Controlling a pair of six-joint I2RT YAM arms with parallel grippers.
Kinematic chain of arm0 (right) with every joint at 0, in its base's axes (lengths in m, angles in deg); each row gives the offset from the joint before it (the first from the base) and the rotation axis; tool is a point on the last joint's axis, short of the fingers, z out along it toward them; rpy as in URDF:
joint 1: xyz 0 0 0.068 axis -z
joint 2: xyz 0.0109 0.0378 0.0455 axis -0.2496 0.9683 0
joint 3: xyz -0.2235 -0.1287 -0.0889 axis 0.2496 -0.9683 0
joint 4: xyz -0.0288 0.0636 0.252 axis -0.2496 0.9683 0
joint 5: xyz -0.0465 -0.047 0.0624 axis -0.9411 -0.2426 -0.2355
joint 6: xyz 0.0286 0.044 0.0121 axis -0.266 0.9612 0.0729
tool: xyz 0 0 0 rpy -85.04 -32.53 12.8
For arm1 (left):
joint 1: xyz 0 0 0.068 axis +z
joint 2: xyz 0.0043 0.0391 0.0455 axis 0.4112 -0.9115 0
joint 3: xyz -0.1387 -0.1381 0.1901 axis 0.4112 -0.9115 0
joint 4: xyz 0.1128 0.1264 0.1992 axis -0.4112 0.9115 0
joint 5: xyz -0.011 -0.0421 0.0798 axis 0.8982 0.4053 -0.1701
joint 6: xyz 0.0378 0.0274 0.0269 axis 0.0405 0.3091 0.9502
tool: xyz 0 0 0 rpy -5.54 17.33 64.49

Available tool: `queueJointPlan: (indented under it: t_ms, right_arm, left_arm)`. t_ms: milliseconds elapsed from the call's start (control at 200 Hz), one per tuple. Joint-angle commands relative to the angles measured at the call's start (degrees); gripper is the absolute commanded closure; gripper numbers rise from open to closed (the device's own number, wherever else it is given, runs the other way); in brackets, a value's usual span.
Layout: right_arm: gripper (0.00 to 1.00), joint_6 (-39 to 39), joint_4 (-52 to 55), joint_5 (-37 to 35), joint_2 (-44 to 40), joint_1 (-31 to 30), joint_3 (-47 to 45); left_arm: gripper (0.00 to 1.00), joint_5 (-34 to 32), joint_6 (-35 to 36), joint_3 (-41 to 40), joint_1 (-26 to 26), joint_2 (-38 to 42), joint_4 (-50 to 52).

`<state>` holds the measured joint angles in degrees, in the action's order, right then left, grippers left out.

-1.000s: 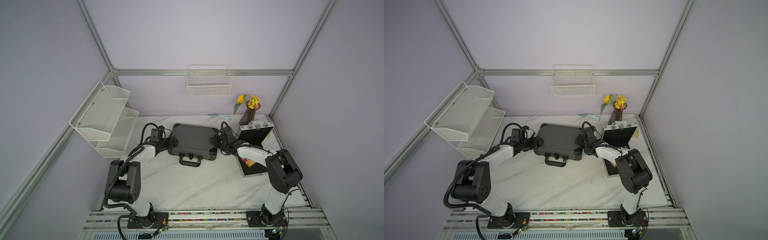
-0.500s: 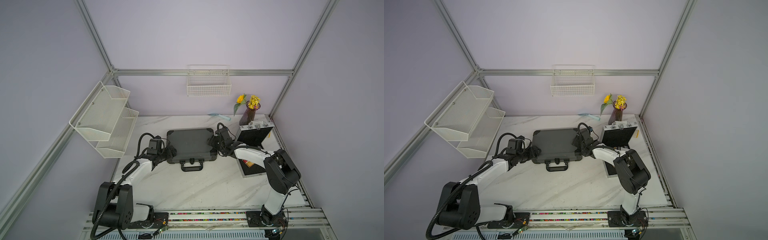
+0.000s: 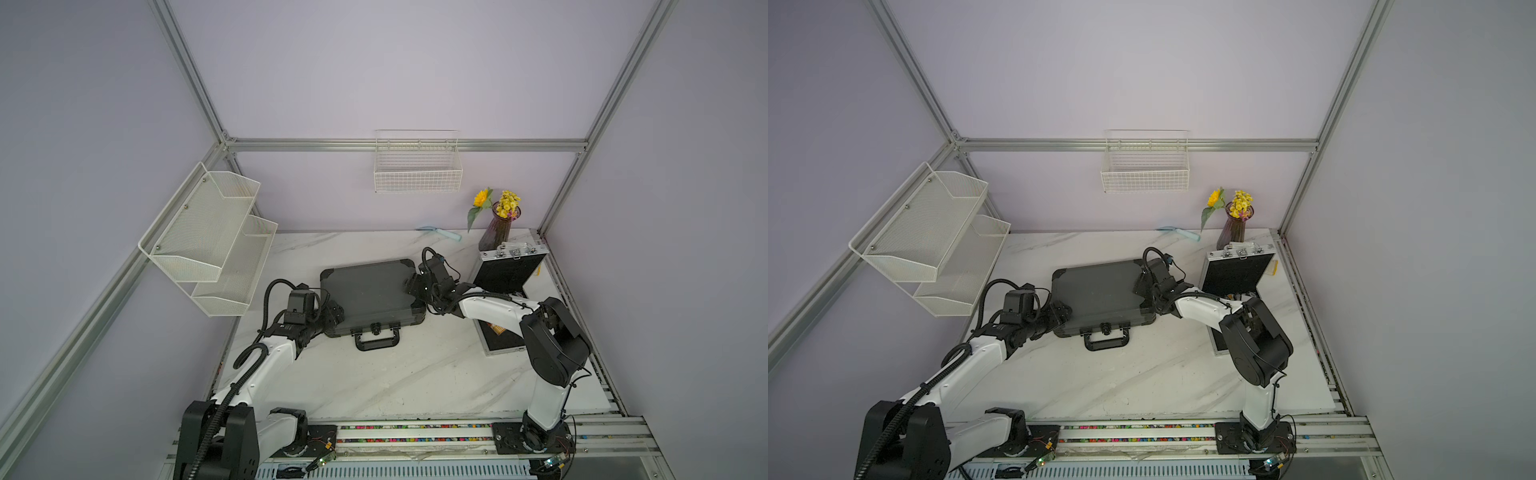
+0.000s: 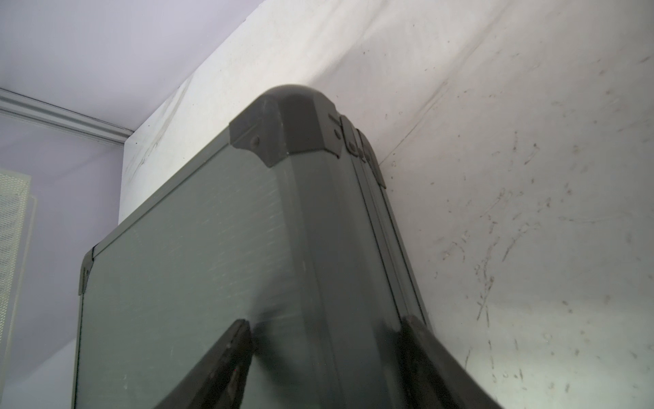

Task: Open the poker set cases
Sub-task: Adjust the poker set case at the center of the board.

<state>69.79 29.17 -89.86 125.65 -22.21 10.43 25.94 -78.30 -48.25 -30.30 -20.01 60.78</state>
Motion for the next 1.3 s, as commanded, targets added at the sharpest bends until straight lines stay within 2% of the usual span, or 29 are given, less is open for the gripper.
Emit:
queueJointPlan:
  t_ms: [0,50,200,455,615,850,1035,1165,1295]
  right_arm:
    - [0.23,0.8,1.8,13.7,0.4,-7.4,2.1]
    - [0.16,0.3,2.9,12.2,-0.6,-7.0,2.8]
    - [0.06,-0.1,4.8,7.9,-4.3,-5.3,3.0]
    - [0.04,-0.4,6.9,0.3,-13.9,-4.8,-1.0]
    - [0.09,2.4,5.2,-0.1,-20.6,-6.1,-7.4]
    - [0.17,7.4,2.4,-2.7,-25.3,-14.1,-15.6]
    - [0.25,15.2,-4.6,-4.6,-24.7,-20.2,-22.4]
    - [0.3,18.5,-8.0,-6.6,-23.1,-23.2,-24.8]
    - [0.36,20.2,-12.0,-6.1,-20.4,-23.7,-27.2]
  left_arm:
    - [0.15,14.4,-2.0,-1.2,-1.6,1.3,3.1]
    - [0.15,13.5,-1.7,-0.8,-1.3,2.0,3.9]
    - [0.14,10.7,-0.7,0.3,-0.2,4.7,6.3]
    - [0.13,6.4,0.3,2.2,1.5,8.9,9.0]
    - [0.13,4.7,1.6,4.2,2.3,9.9,9.9]
    - [0.13,-1.1,4.3,8.0,3.0,11.1,12.0]
    - [0.12,-4.1,5.0,8.0,3.4,10.1,10.8]
    - [0.12,-3.3,4.5,7.8,3.6,7.7,10.5]
    - [0.12,-1.3,4.5,6.8,4.0,5.6,8.8]
